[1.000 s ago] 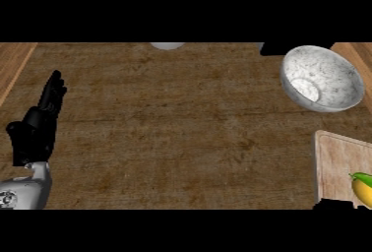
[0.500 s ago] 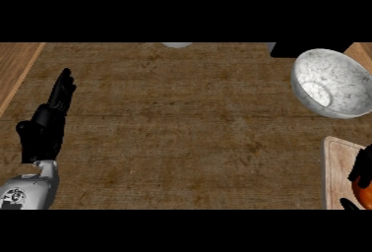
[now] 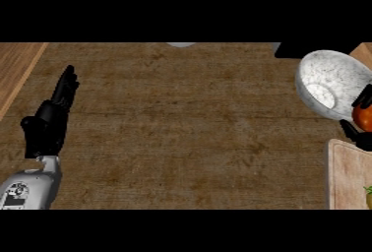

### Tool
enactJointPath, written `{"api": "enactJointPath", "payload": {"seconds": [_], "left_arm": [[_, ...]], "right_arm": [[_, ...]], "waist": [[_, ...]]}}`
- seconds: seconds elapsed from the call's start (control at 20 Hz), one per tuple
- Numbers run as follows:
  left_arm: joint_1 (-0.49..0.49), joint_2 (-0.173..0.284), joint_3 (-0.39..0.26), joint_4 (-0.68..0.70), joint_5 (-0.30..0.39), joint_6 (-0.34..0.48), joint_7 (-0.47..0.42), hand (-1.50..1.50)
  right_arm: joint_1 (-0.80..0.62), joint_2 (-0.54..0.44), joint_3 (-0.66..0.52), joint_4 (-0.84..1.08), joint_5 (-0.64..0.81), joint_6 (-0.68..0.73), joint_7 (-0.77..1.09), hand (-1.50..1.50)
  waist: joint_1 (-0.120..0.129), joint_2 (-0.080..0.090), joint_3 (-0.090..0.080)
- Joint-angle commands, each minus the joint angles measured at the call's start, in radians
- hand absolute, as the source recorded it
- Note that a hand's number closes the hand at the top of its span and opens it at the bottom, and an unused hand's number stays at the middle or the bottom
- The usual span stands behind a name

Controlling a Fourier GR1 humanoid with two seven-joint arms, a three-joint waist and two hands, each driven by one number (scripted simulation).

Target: Pick the tomato from the placemat and place it in the bowl

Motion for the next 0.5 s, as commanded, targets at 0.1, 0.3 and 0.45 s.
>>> {"api": "enactJointPath", "payload": {"seconds": [0.1,0.3,0.45], "left_arm": [[-0.027,-0.025,-0.029,-0.040,-0.031,0.018,0.057,0.00],[-0.025,-0.016,-0.023,-0.033,-0.006,-0.014,0.037,0.00],[-0.047,-0.009,0.001,-0.004,0.008,-0.021,0.009,0.00]], "right_arm": [[-0.212,-0.047,0.002,0.380,0.175,-0.178,-0.198,1.50],[-0.320,-0.092,-0.006,0.581,0.275,-0.318,-0.263,1.50],[-0.394,-0.079,0.019,0.708,0.359,-0.446,-0.295,1.50]], "waist": [[0.017,0.004,0.002],[0.033,0.010,0.002],[0.041,0.015,0.002]]}}
